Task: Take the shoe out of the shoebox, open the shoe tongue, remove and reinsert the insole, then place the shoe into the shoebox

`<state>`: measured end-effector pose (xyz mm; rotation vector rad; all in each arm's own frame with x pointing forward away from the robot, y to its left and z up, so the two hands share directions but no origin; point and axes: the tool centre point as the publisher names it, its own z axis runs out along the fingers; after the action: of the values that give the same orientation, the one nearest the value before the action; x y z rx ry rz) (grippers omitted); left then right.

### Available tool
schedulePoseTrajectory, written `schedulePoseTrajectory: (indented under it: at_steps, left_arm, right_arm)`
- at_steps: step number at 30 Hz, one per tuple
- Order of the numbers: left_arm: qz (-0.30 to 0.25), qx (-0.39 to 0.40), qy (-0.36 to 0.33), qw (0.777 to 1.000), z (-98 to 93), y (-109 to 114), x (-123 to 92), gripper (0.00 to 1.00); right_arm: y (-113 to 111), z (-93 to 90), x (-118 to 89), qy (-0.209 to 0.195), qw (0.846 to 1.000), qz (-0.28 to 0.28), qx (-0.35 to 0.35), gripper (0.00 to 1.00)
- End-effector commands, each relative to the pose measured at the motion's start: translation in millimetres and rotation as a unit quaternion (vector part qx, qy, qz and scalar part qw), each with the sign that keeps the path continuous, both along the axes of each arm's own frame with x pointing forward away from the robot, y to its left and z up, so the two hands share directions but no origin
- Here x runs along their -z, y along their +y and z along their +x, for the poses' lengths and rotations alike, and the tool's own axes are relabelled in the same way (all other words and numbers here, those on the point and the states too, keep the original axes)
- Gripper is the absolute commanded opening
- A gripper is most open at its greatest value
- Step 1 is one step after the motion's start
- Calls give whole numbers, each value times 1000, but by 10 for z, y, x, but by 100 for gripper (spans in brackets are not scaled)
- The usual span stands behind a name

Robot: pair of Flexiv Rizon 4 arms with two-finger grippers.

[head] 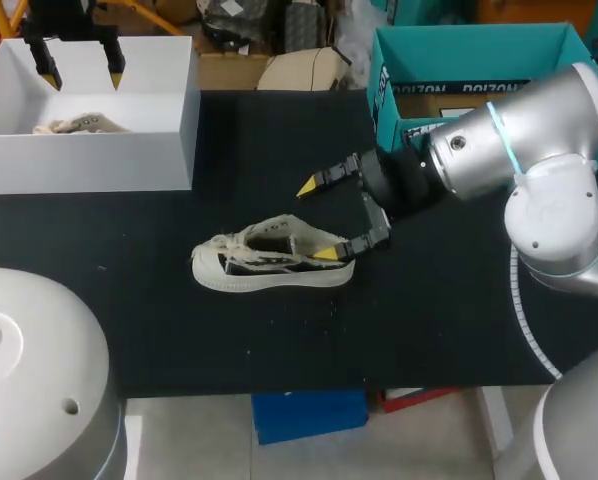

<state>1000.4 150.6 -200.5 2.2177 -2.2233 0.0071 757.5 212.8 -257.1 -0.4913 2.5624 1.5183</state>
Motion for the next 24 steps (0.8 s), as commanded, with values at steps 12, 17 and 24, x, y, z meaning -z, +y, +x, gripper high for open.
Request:
schedulePoseTrajectory:
  at_steps: [12,17,24]
  left_arm:
    - [1,0,1,1000,-1,-2,-3,100]
    - [1,0,1,1000,-1,-2,-3,100]
    - [1,0,1,1000,-1,-2,-3,100]
  right_arm:
    - [-317,26,79,19,999,-22,33,100]
    - [-455,89,124,22,996,-51,69,100]
    - [-553,199,379,58,989,-66,117,100]
